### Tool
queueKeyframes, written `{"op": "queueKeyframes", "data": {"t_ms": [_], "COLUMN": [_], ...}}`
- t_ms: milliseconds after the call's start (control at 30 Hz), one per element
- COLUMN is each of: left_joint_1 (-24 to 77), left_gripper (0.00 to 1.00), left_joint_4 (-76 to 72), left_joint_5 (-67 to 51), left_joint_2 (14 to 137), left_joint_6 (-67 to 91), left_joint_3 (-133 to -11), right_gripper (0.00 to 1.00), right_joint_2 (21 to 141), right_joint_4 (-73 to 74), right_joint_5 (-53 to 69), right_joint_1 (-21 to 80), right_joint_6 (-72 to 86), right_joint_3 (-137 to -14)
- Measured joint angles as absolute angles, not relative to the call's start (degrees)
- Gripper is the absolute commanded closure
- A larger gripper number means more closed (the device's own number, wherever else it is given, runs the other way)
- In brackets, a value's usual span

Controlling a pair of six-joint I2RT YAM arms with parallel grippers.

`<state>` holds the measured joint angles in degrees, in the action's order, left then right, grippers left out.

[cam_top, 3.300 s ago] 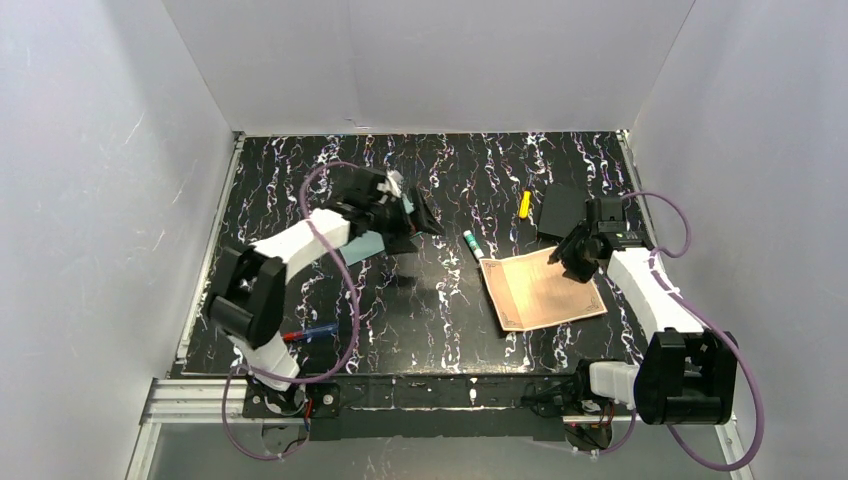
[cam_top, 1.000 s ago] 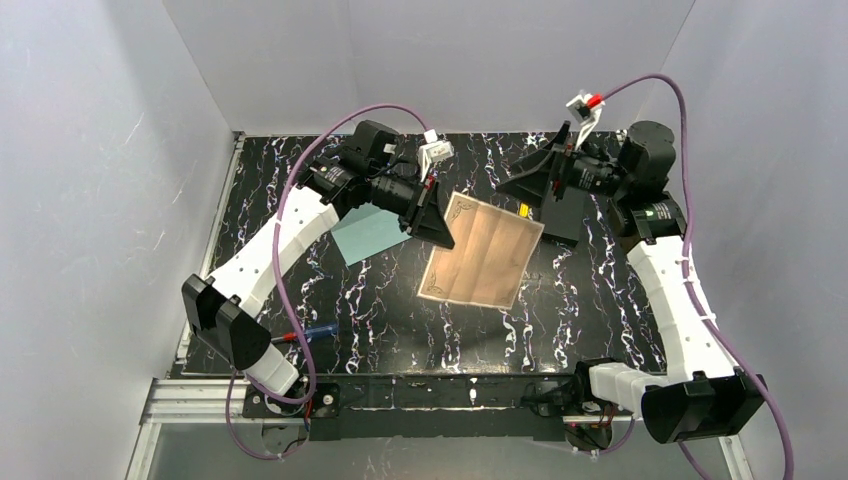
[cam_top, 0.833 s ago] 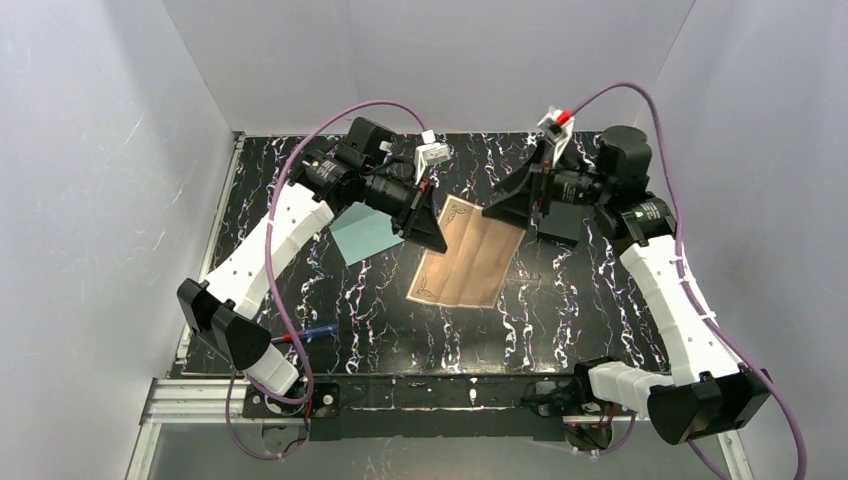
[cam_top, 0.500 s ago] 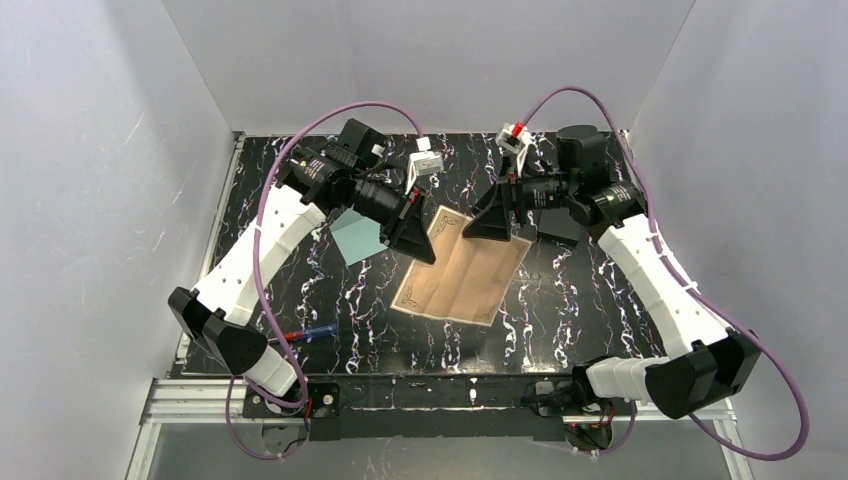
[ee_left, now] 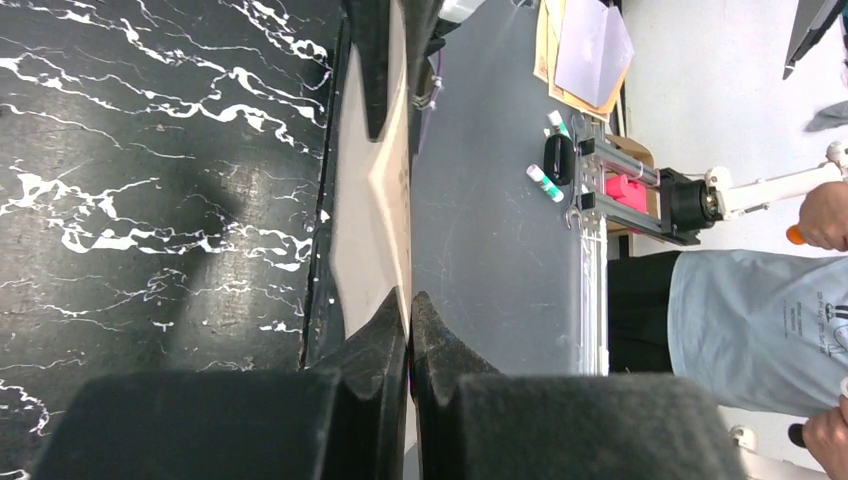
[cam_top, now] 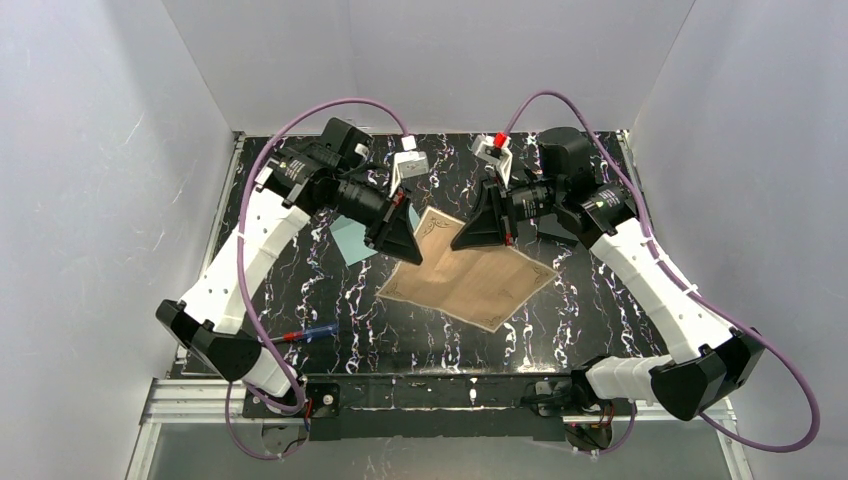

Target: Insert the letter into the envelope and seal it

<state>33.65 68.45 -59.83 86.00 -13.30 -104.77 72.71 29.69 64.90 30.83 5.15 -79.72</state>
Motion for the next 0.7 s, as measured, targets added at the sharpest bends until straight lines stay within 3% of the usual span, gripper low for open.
{"op": "queueKeyframes", "data": {"t_ms": [33,67,100,133,233,333,467,700], "left_joint_1": [33.2,32.7,32.2,31.5,29.4,27.0,23.4,9.8], "left_gripper": [0.97,0.84,0.56,0.40,0.14,0.02,0.02,0.02], "left_joint_4": [68.5,68.5,68.4,68.1,66.7,60.1,48.5,28.6], "left_joint_5": [-59.8,-59.8,-59.8,-59.6,-58.6,-53.8,-46.2,-43.4], "left_joint_2": [85.8,85.7,85.7,85.5,84.8,82.5,77.4,75.2], "left_joint_6": [-13.4,-13.5,-13.4,-13.0,-11.5,-5.8,4.3,25.4], "left_joint_3": [-104.8,-104.9,-105.0,-105.1,-105.1,-103.4,-97.1,-93.5], "right_gripper": [0.99,0.99,0.99,0.99,0.99,0.99,0.99,0.99], "right_joint_2": [72.7,72.7,72.7,72.7,73.0,74.8,78.1,79.1], "right_joint_4": [29.0,28.2,27.1,26.1,24.1,23.1,16.3,3.0], "right_joint_5": [65.4,65.9,66.3,66.6,66.2,63.2,55.7,37.1], "right_joint_1": [30.9,30.9,30.9,30.9,30.9,30.8,30.4,30.0], "right_joint_6": [6.3,7.4,8.4,9.3,11.0,13.2,20.2,32.4], "right_joint_3": [-79.7,-79.7,-79.7,-79.7,-79.9,-82.1,-84.9,-86.2]}}
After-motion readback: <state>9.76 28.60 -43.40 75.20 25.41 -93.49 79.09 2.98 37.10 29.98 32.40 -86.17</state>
